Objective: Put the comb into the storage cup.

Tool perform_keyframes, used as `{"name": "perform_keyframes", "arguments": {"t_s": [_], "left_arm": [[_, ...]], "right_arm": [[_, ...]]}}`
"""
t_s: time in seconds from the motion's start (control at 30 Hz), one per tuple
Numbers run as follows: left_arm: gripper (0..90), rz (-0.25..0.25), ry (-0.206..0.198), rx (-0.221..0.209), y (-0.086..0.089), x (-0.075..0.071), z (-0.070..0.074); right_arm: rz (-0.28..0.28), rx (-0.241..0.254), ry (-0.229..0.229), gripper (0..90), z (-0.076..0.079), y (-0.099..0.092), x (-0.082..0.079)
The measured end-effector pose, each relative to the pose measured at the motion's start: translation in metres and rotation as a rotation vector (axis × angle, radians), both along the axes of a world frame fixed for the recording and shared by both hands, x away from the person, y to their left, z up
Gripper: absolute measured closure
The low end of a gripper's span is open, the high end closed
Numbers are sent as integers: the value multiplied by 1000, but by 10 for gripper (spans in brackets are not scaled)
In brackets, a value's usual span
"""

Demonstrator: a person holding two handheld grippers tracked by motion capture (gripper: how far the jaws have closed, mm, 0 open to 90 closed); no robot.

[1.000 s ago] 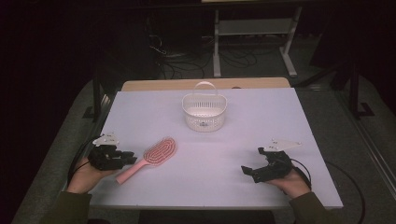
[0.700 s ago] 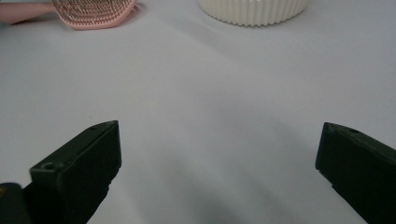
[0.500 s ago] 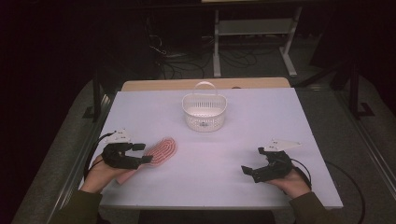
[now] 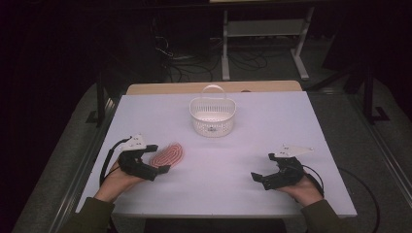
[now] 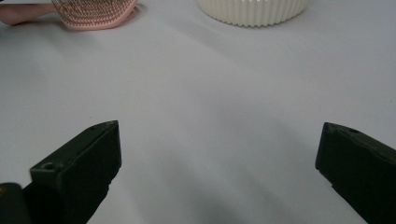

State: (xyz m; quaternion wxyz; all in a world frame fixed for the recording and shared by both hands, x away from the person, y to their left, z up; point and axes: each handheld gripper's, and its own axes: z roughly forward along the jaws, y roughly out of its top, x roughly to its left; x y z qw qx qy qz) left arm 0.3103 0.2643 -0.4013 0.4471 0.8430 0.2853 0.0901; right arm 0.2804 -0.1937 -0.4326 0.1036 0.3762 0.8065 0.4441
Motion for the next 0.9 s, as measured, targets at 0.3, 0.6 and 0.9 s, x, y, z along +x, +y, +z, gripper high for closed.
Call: {"name": "perform_keyframes", "arguments": {"t_s": [0.3,0.6,0.9], "left_arm": [[0,-38,10,2,-8,-3,-3],[0,-22,3,-17,-5,3,3],[0,-3,-15,-41,0,14,12]], "right_arm": [[-3,0,-2,1,0,0,0],[-4,0,2,1,-1,0,0],[-10,4,-1,1,0,-1,0]]}}
